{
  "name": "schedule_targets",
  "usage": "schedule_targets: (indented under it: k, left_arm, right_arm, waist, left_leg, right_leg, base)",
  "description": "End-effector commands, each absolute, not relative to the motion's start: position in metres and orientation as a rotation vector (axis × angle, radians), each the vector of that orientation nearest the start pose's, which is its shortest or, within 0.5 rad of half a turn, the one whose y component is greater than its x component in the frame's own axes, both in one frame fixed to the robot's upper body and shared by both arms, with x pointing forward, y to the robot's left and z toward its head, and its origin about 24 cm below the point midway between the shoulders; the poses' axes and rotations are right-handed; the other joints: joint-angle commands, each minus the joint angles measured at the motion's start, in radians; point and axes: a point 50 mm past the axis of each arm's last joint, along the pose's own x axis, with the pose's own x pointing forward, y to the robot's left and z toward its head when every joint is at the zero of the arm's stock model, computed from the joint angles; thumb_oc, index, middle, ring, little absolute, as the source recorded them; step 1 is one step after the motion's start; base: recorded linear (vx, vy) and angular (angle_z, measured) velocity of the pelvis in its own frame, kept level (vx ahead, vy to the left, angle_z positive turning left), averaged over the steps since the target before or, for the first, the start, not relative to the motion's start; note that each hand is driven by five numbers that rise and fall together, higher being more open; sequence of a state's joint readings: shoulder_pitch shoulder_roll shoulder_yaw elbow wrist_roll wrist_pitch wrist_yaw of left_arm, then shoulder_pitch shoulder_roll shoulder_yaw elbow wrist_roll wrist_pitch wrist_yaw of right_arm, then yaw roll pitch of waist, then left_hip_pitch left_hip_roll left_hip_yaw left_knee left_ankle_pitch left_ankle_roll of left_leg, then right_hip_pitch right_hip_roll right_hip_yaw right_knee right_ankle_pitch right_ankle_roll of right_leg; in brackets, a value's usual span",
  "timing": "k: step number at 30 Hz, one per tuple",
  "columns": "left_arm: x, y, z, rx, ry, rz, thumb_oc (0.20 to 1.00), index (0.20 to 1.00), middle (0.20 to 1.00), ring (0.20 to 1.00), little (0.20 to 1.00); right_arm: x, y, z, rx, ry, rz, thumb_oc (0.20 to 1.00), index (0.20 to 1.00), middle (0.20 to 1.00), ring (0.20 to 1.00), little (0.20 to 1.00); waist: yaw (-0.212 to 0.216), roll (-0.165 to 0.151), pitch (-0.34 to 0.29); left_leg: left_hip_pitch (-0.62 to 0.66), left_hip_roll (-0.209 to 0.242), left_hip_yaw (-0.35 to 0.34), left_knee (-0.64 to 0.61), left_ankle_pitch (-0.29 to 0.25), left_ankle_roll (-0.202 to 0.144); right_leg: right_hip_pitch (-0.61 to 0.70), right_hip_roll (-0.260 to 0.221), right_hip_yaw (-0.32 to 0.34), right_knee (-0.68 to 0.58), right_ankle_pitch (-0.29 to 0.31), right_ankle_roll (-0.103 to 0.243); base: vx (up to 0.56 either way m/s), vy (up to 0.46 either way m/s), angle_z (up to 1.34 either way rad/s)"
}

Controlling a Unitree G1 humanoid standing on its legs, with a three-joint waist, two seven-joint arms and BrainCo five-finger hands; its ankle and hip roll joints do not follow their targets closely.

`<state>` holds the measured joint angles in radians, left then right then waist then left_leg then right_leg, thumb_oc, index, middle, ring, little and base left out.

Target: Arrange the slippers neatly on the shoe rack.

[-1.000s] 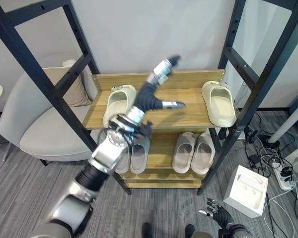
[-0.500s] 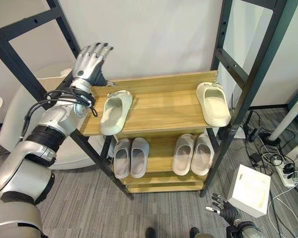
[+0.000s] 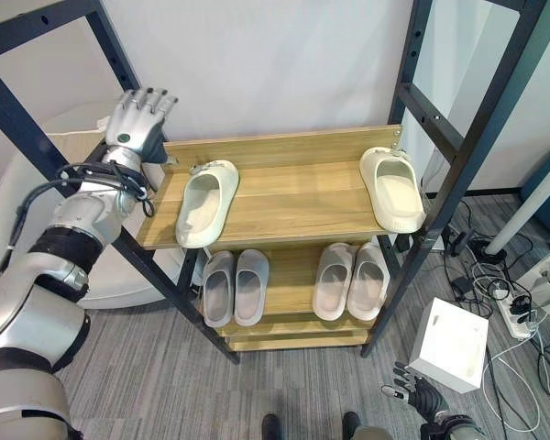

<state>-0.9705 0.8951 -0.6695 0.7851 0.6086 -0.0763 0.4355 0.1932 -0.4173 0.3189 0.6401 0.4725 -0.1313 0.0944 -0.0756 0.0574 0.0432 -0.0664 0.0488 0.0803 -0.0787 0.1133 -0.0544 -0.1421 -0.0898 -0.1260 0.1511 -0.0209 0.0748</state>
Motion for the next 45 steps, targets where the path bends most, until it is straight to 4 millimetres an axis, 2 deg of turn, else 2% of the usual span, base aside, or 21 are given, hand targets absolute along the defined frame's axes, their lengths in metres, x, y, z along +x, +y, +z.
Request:
schedule_targets:
  k: [1,12,16,23,28,29,30,31,35,39,42,45]
  left_arm:
    - [0.375,0.277,0.246,1.638,-0.453,0.443,1.000,1.000,1.000,1.000,1.000]
    - [0.377,0.274,0.226,1.639,-0.412,0.399,1.000,1.000,1.000,1.000,1.000]
    - [0.383,0.271,0.218,1.631,-0.368,0.385,1.000,1.000,1.000,1.000,1.000]
    - [0.393,0.272,0.218,1.665,-0.288,0.396,1.000,1.000,1.000,1.000,1.000]
    - [0.394,0.288,0.226,1.726,-0.192,0.433,1.000,1.000,1.000,1.000,1.000]
    - [0.394,0.292,0.228,1.722,-0.176,0.445,0.925,0.925,0.925,0.925,0.925]
    - [0.394,0.292,0.228,1.722,-0.176,0.445,0.677,0.677,0.677,0.677,0.677]
    - [0.392,0.298,0.234,1.722,-0.158,0.466,0.200,0.200,0.200,0.200,0.200]
    - [0.389,0.307,0.241,1.718,-0.134,0.492,0.200,0.200,0.200,0.200,0.200]
    - [0.388,0.310,0.239,1.720,-0.120,0.486,0.200,0.200,0.200,0.200,0.200]
    - [0.394,0.291,0.238,1.709,-0.196,0.436,0.200,0.200,0.200,0.200,0.200]
    - [0.402,0.248,0.252,1.706,-0.396,0.363,0.200,0.200,0.200,0.200,0.200]
  right_arm:
    - [0.149,-0.205,-0.101,0.036,0.648,0.101,1.000,1.000,1.000,1.000,1.000]
    - [0.145,-0.207,-0.103,0.012,0.660,0.093,1.000,1.000,1.000,1.000,1.000]
    - [0.145,-0.209,-0.101,0.001,0.653,0.091,1.000,1.000,1.000,1.000,1.000]
    - [0.148,-0.211,-0.097,0.000,0.632,0.089,1.000,1.000,1.000,1.000,1.000]
    - [0.149,-0.219,-0.091,0.007,0.605,0.063,1.000,1.000,1.000,1.000,1.000]
    - [0.149,-0.220,-0.090,0.011,0.600,0.059,1.000,1.000,1.000,1.000,1.000]
    - [0.149,-0.220,-0.090,0.012,0.600,0.059,1.000,1.000,1.000,1.000,1.000]
    - [0.149,-0.221,-0.089,0.024,0.595,0.051,1.000,1.000,1.000,1.000,1.000]
    - [0.148,-0.221,-0.089,0.034,0.592,0.049,1.000,1.000,1.000,1.000,1.000]
    - [0.146,-0.219,-0.090,0.040,0.600,0.057,1.000,1.000,1.000,1.000,1.000]
    - [0.146,-0.217,-0.091,0.049,0.604,0.057,1.000,1.000,1.000,1.000,1.000]
    - [0.147,-0.213,-0.092,0.065,0.606,0.054,1.000,1.000,1.000,1.000,1.000]
  waist:
    - [-0.008,-0.054,0.031]
    - [-0.015,-0.052,0.046]
    - [-0.029,-0.053,0.054]
    - [-0.052,-0.059,0.065]
    - [-0.077,-0.064,0.075]
    - [-0.081,-0.066,0.078]
    - [-0.080,-0.066,0.077]
    - [-0.087,-0.068,0.080]
    - [-0.090,-0.072,0.081]
    - [-0.089,-0.075,0.075]
    - [-0.084,-0.074,0.071]
    - [-0.075,-0.071,0.072]
  left_leg:
    - [0.107,0.002,0.000,-0.009,-0.097,-0.029]
    - [0.107,0.005,0.003,-0.009,-0.098,-0.028]
    - [0.100,0.006,0.005,-0.009,-0.097,-0.029]
    - [0.090,0.010,0.021,-0.009,-0.096,-0.029]
    - [0.074,0.018,0.042,-0.009,-0.090,-0.031]
    - [0.070,0.020,0.047,-0.009,-0.088,-0.031]
    - [0.070,0.020,0.047,-0.009,-0.088,-0.031]
    - [0.064,0.022,0.051,-0.009,-0.085,-0.032]
    - [0.053,0.026,0.057,-0.009,-0.082,-0.033]
    - [0.053,0.026,0.059,-0.009,-0.082,-0.034]
    - [0.064,0.026,0.057,-0.009,-0.087,-0.034]
    - [0.068,0.023,0.049,-0.009,-0.090,-0.034]
  right_leg:
    - [0.165,-0.062,-0.032,-0.221,0.126,0.107]
    - [0.162,-0.061,-0.026,-0.222,0.127,0.105]
    - [0.153,-0.060,-0.021,-0.223,0.129,0.106]
    - [0.126,-0.055,-0.002,-0.220,0.141,0.109]
    - [0.092,-0.048,0.022,-0.219,0.152,0.112]
    - [0.085,-0.047,0.025,-0.218,0.154,0.112]
    - [0.084,-0.046,0.026,-0.218,0.154,0.112]
    - [0.074,-0.045,0.028,-0.218,0.158,0.113]
    - [0.059,-0.043,0.034,-0.217,0.164,0.113]
    - [0.060,-0.041,0.037,-0.220,0.165,0.113]
    - [0.073,-0.043,0.033,-0.222,0.160,0.113]
    - [0.087,-0.045,0.028,-0.224,0.155,0.112]
  base:
    - [0.00,0.000,0.00]
    - [0.00,-0.001,-0.02]
    - [0.00,-0.001,-0.01]
    - [-0.01,0.000,-0.03]
    - [-0.03,0.007,-0.16]
    - [-0.03,0.007,-0.16]
    - [-0.04,0.002,-0.05]
    - [-0.02,0.000,-0.13]
    - [-0.02,-0.003,-0.14]
    - [0.01,-0.008,-0.05]
    - [0.01,-0.005,-0.01]
    - [-0.01,-0.015,0.06]
